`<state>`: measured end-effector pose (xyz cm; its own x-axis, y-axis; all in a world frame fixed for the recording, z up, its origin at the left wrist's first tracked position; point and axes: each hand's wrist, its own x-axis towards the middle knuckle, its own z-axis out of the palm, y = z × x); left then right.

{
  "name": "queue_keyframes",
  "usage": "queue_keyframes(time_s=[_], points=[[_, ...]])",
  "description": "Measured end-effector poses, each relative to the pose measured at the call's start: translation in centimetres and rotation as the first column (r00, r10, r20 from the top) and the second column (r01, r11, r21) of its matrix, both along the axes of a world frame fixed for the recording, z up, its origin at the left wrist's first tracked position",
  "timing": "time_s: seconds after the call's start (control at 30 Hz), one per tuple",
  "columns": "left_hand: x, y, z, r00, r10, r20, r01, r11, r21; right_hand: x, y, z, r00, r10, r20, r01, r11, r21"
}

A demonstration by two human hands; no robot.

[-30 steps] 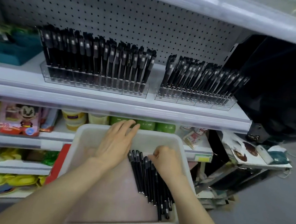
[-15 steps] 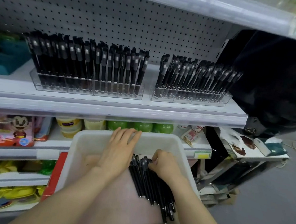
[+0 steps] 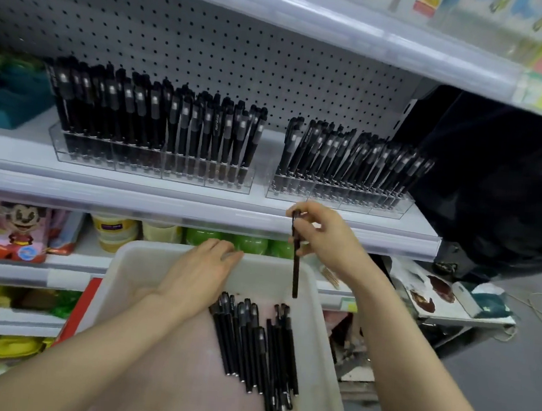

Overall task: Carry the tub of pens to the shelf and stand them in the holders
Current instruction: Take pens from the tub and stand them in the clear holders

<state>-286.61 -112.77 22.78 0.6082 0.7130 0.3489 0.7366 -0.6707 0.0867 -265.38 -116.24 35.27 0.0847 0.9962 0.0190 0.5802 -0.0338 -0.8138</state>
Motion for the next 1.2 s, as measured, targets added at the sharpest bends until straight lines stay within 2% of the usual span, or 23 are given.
queue_keyframes(time_s=[0.07,0.2,0.3,0.4,0.53,0.7,0.8,0.97,1.2], points=[[0.3,0.1,1.5,1.000,0.003,-0.008,-0.002,1.000,0.023,0.8,1.0,2.2,0.997,0.003,-0.071,0.004,0.995,0.100],[1.8,0.7,5.8,0.994,-0.030,0.103,0.021,0.996,0.086,2.1,2.9,5.8,0.990,-0.016,-0.141,0.057,0.954,0.295],[3.2,2.3,8.4,0.989,-0.015,0.148,-0.006,0.990,0.140,2.2,4.1,7.6,0.977,-0.071,-0.202,0.154,0.887,0.435],[4.3,4.1,9.7,0.988,0.008,0.155,-0.037,0.983,0.182,1.7,5.1,8.2,0.971,-0.134,-0.197,0.221,0.816,0.534],[5.0,5.7,9.9,0.990,0.020,0.140,-0.050,0.977,0.209,0.9,6.9,7.5,0.950,-0.177,-0.258,0.295,0.780,0.551],[5.3,6.4,9.1,0.990,-0.008,0.137,-0.030,0.962,0.271,0.5,8.3,6.4,0.945,-0.209,-0.253,0.319,0.760,0.566],[5.4,6.6,9.0,0.988,-0.011,0.154,-0.032,0.961,0.275,0.5,9.1,5.8,0.951,-0.225,-0.212,0.307,0.770,0.559],[5.5,6.6,9.3,0.986,-0.006,0.166,-0.037,0.965,0.259,0.0,9.6,3.2,0.965,-0.246,-0.087,0.257,0.841,0.476],[5.5,6.4,9.3,0.989,0.001,0.148,-0.036,0.971,0.236,-0.5,9.1,2.7,0.945,-0.322,-0.051,0.304,0.815,0.494]])
